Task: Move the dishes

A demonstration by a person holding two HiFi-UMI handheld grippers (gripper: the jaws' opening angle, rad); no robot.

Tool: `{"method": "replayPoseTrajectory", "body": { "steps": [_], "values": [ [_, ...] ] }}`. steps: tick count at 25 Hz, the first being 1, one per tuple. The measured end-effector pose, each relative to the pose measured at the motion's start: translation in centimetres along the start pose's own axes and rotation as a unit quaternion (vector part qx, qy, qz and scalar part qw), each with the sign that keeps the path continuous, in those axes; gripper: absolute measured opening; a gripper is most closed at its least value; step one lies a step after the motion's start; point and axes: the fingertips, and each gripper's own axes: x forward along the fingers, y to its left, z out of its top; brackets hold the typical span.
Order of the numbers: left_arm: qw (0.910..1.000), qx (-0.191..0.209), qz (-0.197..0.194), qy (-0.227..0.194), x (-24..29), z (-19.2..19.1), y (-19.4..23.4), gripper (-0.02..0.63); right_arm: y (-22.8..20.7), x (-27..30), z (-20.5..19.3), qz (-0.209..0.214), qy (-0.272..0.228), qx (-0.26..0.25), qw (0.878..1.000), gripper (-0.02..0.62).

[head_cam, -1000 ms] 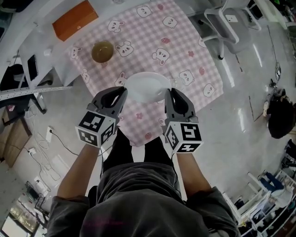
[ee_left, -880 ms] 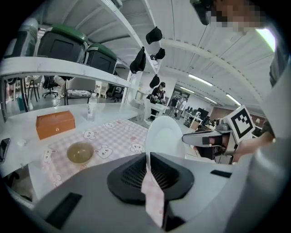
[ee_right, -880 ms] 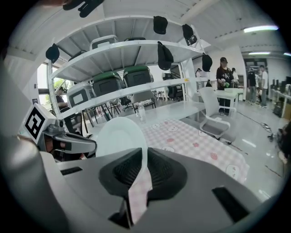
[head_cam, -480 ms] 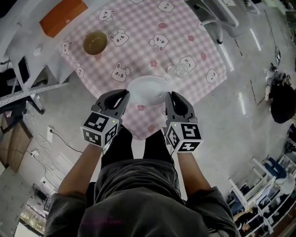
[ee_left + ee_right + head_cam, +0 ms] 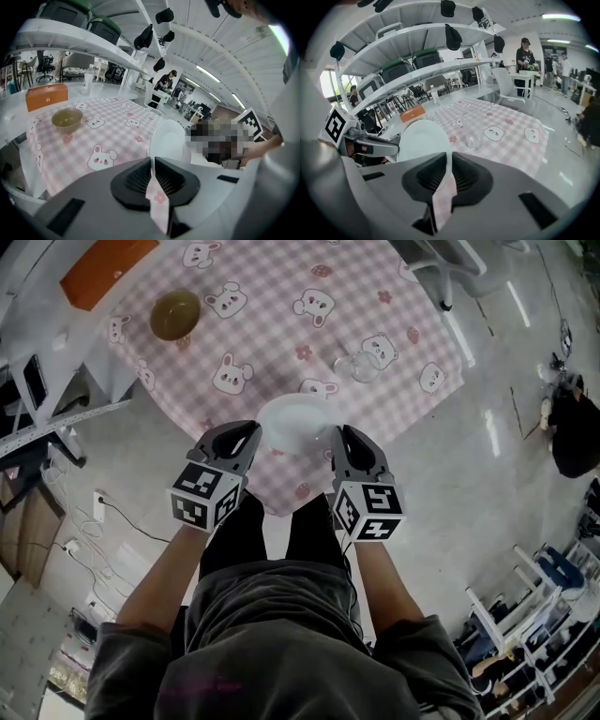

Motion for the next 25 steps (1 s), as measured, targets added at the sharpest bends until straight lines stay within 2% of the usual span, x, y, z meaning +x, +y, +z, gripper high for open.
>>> {"method": "replayPoseTrajectory", "body": {
  "steps": [8, 25],
  "values": [
    [0.9991, -0.016, -0.001, 0.039, 2.3, -3.5, 0.3, 0.025, -1.2, 1.2, -3.5, -0.002, 0.035, 0.014, 0.999, 0.04],
    [0.9951, -0.035, -0.01, 0.091, 5.0, -7.4, 0.4, 0.025, -3.0, 3.2, -7.5, -0.002, 0.082, 0.03, 0.996, 0.04]
  ]
}}
